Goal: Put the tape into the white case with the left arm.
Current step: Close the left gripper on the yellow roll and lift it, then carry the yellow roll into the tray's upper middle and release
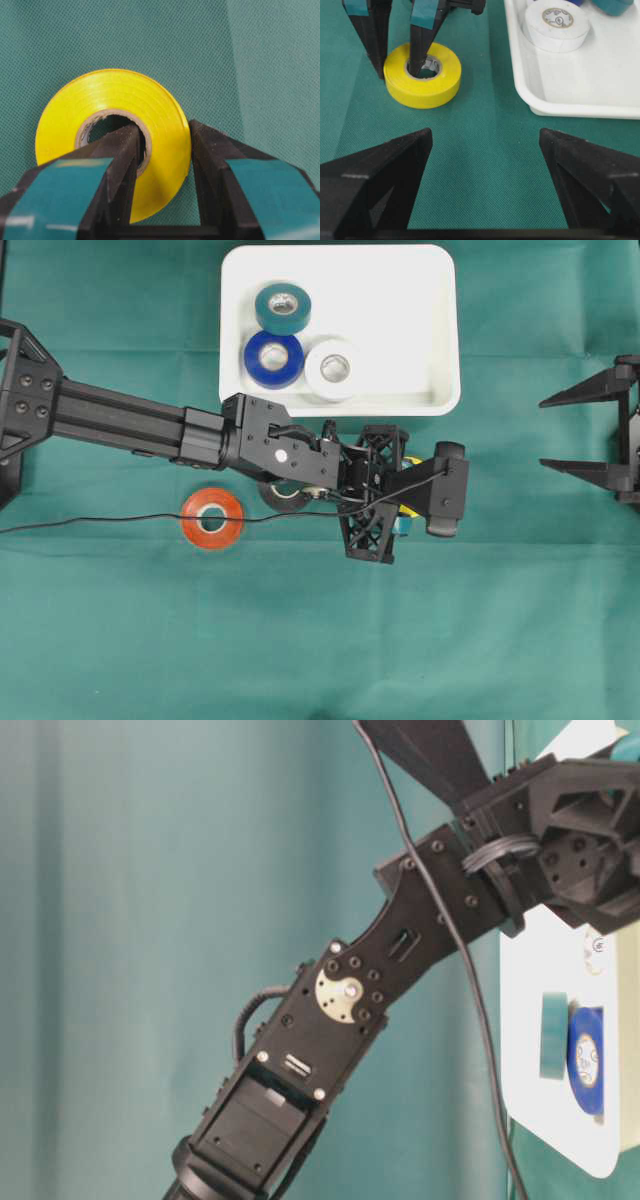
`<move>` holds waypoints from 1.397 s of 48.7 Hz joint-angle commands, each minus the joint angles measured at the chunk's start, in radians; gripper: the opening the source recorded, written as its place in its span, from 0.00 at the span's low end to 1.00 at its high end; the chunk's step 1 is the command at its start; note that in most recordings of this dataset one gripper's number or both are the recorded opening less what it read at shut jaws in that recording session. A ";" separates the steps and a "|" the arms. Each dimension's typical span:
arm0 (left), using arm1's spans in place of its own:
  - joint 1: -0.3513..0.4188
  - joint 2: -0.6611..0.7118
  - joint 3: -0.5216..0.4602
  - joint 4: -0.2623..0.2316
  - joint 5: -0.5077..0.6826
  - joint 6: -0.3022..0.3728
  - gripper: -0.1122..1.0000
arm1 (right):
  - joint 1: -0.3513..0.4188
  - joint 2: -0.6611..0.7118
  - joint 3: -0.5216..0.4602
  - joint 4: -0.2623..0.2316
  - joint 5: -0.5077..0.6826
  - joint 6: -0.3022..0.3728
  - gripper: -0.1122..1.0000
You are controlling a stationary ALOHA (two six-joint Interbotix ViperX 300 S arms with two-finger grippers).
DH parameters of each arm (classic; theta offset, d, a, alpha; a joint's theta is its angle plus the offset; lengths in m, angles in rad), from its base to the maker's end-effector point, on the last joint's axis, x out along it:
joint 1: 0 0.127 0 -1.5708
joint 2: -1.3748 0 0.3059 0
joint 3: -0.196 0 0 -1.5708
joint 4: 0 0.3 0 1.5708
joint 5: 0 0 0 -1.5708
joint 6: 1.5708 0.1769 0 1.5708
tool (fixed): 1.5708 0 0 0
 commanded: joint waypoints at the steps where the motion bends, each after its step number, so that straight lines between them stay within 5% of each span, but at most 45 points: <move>1: 0.000 -0.055 -0.009 0.002 0.008 -0.002 0.34 | 0.000 0.011 -0.009 -0.002 -0.009 0.000 0.66; 40: -0.017 -0.281 0.057 0.002 0.110 -0.002 0.34 | 0.000 0.011 -0.009 -0.002 -0.009 0.000 0.66; 59: 0.118 -0.287 0.121 0.005 0.110 0.002 0.34 | 0.000 0.011 -0.009 -0.002 -0.009 0.000 0.66; 68: 0.179 -0.288 0.147 0.005 0.109 0.081 0.34 | -0.002 0.011 -0.009 -0.002 -0.009 0.000 0.66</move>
